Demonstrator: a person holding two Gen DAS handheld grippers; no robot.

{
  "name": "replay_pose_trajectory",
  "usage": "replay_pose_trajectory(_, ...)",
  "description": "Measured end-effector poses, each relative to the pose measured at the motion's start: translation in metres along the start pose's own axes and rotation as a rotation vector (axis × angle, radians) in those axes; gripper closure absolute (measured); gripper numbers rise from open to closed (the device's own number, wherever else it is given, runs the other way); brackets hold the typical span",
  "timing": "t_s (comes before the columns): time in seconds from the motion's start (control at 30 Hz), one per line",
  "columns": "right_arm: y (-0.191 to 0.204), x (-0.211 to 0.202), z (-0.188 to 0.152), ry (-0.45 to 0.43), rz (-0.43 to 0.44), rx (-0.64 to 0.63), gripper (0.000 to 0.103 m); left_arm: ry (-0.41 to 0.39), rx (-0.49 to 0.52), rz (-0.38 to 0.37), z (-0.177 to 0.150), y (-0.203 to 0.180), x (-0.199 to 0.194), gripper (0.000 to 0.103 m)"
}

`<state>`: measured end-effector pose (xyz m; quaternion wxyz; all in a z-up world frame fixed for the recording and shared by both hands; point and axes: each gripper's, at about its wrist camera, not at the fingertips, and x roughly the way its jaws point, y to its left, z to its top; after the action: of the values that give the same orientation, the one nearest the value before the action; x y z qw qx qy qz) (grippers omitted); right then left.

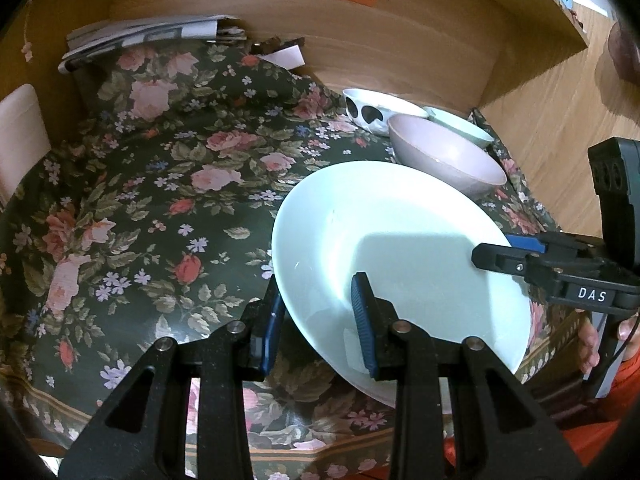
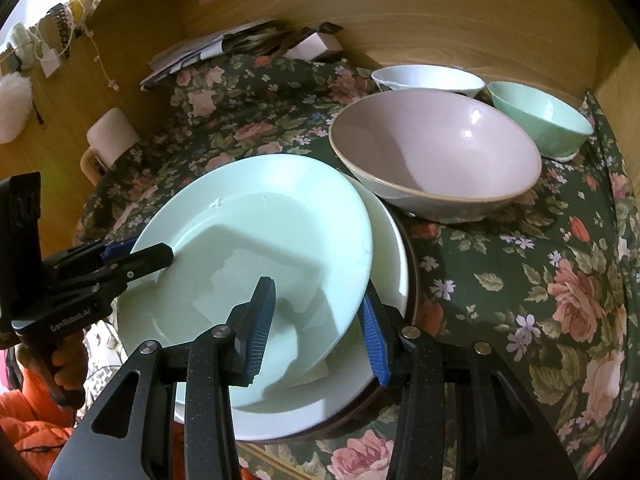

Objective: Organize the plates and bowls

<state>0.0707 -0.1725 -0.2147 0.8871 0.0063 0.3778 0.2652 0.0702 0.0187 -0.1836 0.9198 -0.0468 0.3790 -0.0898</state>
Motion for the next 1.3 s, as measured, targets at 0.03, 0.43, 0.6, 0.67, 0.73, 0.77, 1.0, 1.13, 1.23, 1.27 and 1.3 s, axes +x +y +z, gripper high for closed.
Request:
replay_pose_trajectory(0.03, 0.0, 0.0, 0.0, 0.001, 0.001, 0.001, 0.064, -0.001, 0.005, 0.005, 0.0, -0.001, 0.0, 0.07)
replay_pose_trajectory(0.43, -0.001, -0.007, -0.004, 0.001, 0.003, 0.002, 0.064, 0.017, 0.004, 0.001, -0.002, -0.001, 0.004, 0.07)
replay_pose_trajectory(0.6, -0.002, -0.009, -0.006, 0.002, 0.008, 0.005, 0.065, 0.022, 0.012, 0.004, -0.001, -0.002, 0.004, 0.07)
replay_pose_trajectory(0.67, -0.002, -0.009, -0.006, 0.003, 0.007, 0.003, 0.065, 0.024, 0.007, -0.002, -0.001, -0.001, 0.004, 0.07)
replay_pose_trajectory(0.73, -0.003, -0.01, -0.006, 0.004, 0.007, 0.003, 0.065, 0.029, 0.004, -0.007, 0.0, 0.0, 0.004, 0.07)
replay_pose_trajectory(0.77, -0.004, -0.011, -0.006, 0.005, 0.007, 0.004, 0.065, 0.027, 0.003, -0.006, 0.001, 0.0, 0.004, 0.07)
replay_pose_trajectory(1.0, -0.006, -0.017, -0.008, 0.006, 0.017, 0.024, 0.065, -0.012, 0.009, 0.018, 0.01, 0.001, -0.007, 0.056)
replay_pose_trajectory(1.13, -0.008, -0.024, -0.008, -0.013, -0.001, 0.036, 0.065, -0.024, 0.013, 0.019, 0.016, -0.001, -0.01, 0.049)
replay_pose_trajectory(1.23, -0.012, -0.032, -0.007, -0.037, -0.053, 0.027, 0.065, -0.036, 0.026, 0.024, 0.02, -0.004, -0.012, 0.048)
replay_pose_trajectory(1.27, -0.014, -0.033, -0.006, -0.04, -0.048, 0.036, 0.065, -0.039, 0.028, 0.025, 0.022, -0.005, -0.012, 0.048)
replay_pose_trajectory(1.3, -0.016, -0.034, -0.005, -0.044, -0.046, 0.048, 0.065, -0.042, 0.03, 0.024, 0.024, -0.005, -0.012, 0.048)
